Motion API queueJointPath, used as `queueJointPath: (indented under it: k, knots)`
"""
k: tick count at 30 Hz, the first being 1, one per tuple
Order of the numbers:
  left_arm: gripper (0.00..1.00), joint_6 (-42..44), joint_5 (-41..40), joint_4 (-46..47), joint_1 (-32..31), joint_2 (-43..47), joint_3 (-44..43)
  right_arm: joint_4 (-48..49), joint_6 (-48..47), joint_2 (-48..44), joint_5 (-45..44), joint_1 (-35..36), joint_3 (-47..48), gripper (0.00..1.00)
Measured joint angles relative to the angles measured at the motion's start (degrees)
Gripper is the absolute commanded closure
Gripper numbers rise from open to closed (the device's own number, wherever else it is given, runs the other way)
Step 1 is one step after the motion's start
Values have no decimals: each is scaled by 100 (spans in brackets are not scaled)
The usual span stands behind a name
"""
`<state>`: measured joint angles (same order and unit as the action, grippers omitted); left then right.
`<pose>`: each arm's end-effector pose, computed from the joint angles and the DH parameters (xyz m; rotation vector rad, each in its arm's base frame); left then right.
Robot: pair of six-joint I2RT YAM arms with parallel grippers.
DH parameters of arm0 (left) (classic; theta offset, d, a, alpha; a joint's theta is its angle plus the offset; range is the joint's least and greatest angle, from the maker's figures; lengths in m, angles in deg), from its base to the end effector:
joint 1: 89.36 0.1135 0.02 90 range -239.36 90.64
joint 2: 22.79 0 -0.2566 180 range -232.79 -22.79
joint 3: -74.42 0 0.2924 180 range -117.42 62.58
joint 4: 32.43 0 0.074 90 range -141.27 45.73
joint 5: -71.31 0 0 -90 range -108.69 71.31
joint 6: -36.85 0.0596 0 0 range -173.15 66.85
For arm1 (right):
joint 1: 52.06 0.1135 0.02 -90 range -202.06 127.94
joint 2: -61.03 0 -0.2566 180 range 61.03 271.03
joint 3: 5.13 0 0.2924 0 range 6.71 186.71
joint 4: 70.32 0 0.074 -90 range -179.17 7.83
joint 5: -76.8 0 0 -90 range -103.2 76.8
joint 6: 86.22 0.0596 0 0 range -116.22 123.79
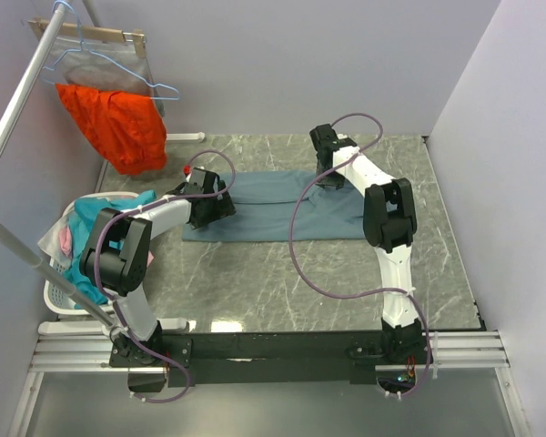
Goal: Fold and stack the t-shirts
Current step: Fold the other side of the tshirt into a rectangle
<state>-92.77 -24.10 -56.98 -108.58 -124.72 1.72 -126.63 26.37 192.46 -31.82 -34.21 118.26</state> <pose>0.3862 -0.1287 0.1142 -0.4864 2.4827 -0.3023 0.5158 0.1461 0.1474 0.2050 2.6000 -0.1959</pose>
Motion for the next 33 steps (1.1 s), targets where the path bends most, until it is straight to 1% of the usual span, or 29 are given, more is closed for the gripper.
queueJointPath:
  k: [4,11,18,21,22,24,25,30,32,33]
  knots:
    - [1,0,0,0,0,-2,-2,-66,2,7,-48,28,22,53]
    - [1,2,-2,-9,0,-17,-20,-81,2,17,-37,39,22,50]
    - [1,2,-2,-17,0,-24,-26,-87,2,131,48,39,79,51]
    - [1,2,-2,-26,0,-33,-37,-74,0,291,66,39,144,65]
    - [1,4,-2,-28,0,-33,-39,-59,9,323,74,39,144,72]
    - [1,13,-7,-39,0,-46,-50,-55,-13,323,76,39,149,82]
    - [0,20,-4,-46,0,-57,-63,-55,-22,326,74,42,149,85]
    - [1,46,-7,-55,0,-103,-125,-52,-17,328,35,39,138,85]
    - [1,61,-7,-57,0,-105,-129,-9,-17,302,-4,42,90,87]
    - [1,63,-7,-57,0,-105,-129,11,-17,262,-26,42,33,90]
